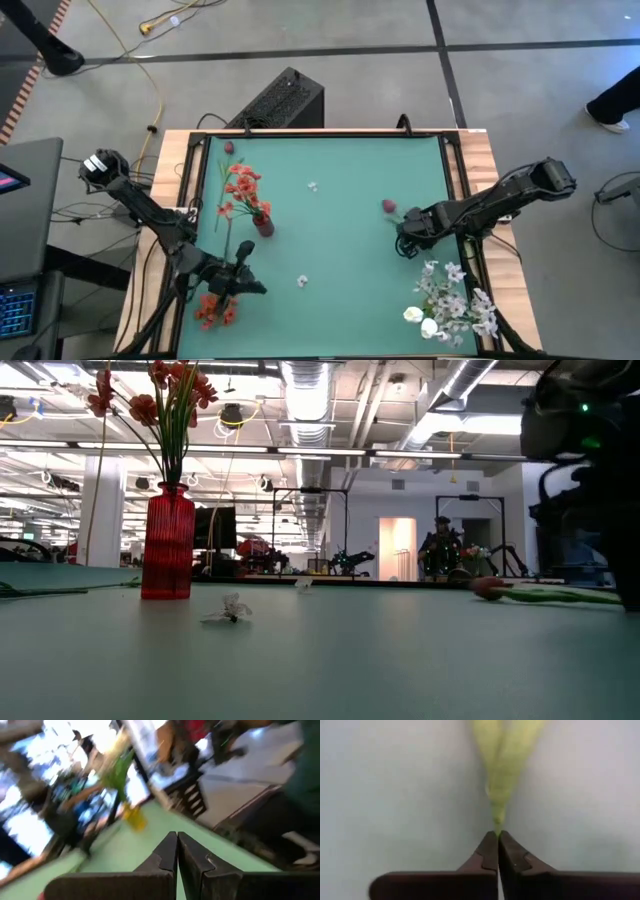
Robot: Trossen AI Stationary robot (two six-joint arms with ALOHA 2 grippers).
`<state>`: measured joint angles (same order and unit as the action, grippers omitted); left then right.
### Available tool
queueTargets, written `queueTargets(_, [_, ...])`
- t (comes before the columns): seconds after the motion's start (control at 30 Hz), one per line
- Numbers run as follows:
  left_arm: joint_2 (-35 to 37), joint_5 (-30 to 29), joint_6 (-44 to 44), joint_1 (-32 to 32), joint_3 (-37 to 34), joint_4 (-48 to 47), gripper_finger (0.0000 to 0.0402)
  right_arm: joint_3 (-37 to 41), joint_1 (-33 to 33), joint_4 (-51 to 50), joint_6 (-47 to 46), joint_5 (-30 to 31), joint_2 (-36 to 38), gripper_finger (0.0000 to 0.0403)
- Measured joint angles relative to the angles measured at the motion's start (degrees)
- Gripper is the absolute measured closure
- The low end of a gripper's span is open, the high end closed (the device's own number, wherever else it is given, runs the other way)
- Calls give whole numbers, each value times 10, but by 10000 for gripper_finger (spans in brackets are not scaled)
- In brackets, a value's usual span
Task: Sort flowers into vase by color
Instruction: Put the right dark red flower into the red vase
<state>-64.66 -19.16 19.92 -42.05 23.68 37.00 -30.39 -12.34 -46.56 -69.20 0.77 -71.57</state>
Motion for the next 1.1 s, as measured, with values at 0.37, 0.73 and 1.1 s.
queueTargets(0.37, [60,-83,-237,-26,0,-245,402,-110,0,108,158,139,1,387])
queueTargets(0.73, [76,-251,-307,-25,0,-310,402,-161,-3,715,650,152,-14,384])
queueTargets(1.1, [123,-333,-465,-25,0,-461,401,-208,22,1033,891,-16,-193,384])
